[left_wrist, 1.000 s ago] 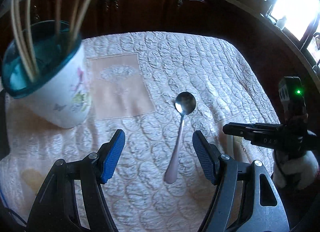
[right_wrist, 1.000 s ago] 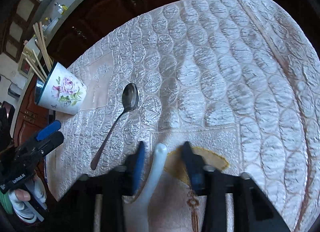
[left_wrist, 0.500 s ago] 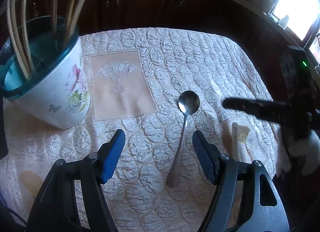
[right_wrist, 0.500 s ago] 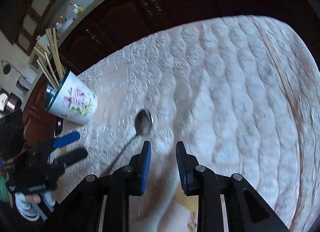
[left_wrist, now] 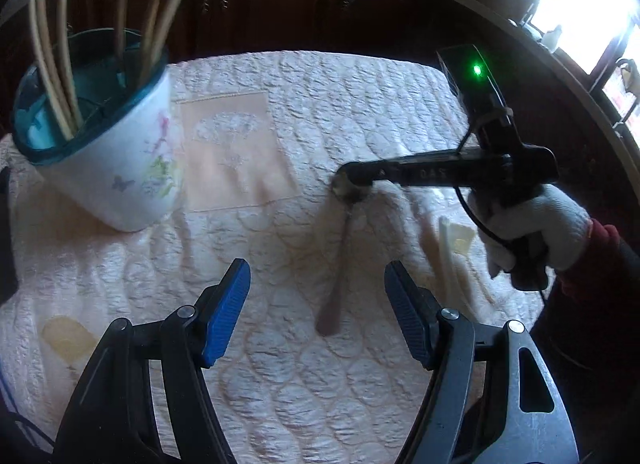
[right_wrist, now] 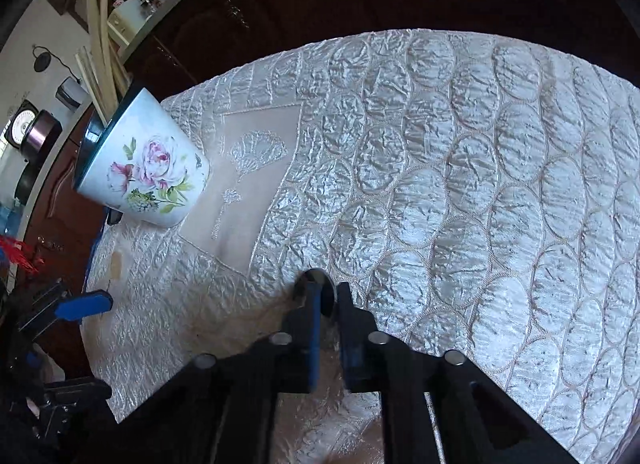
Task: Organize utensils
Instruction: 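Grasp the metal spoon with the right tool while the left tool grasps the white ceramic spoon, then lift both spoons and carry them over the cup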
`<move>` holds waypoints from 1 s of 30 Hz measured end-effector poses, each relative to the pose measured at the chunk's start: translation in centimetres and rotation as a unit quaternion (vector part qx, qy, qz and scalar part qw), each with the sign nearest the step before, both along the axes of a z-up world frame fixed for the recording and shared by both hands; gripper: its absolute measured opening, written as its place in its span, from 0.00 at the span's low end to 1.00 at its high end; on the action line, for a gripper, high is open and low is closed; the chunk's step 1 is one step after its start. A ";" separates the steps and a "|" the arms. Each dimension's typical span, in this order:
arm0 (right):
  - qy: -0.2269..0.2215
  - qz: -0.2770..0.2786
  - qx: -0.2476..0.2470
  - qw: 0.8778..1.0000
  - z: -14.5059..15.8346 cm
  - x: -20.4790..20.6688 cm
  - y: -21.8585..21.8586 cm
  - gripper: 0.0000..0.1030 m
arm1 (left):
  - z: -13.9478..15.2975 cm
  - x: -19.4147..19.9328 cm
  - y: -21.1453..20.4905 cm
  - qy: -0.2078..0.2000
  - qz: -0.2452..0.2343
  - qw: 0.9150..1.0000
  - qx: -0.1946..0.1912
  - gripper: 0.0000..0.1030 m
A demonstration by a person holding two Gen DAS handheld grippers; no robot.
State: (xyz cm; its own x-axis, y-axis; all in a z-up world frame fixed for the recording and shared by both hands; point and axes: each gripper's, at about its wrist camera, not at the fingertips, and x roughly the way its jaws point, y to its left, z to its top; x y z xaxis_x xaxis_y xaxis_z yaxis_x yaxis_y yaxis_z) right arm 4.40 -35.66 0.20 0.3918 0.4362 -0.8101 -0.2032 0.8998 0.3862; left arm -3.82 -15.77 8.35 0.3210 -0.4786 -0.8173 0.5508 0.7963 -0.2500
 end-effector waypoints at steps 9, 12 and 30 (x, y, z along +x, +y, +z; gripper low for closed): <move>-0.006 -0.111 0.027 0.993 0.6 -0.3 -6.2 0.03 | -1.5 -1.1 -5.0 0.053 -0.049 0.996 -0.052 0.67; -0.003 -0.144 0.037 0.989 0.5 -0.3 -8.5 0.03 | -2.5 -0.9 -7.2 0.076 -0.059 0.993 -0.067 0.65; -0.003 -0.155 0.064 0.986 0.5 -1.2 -12.4 0.03 | -5.0 -0.5 -13.1 0.071 -0.085 0.994 -0.021 0.11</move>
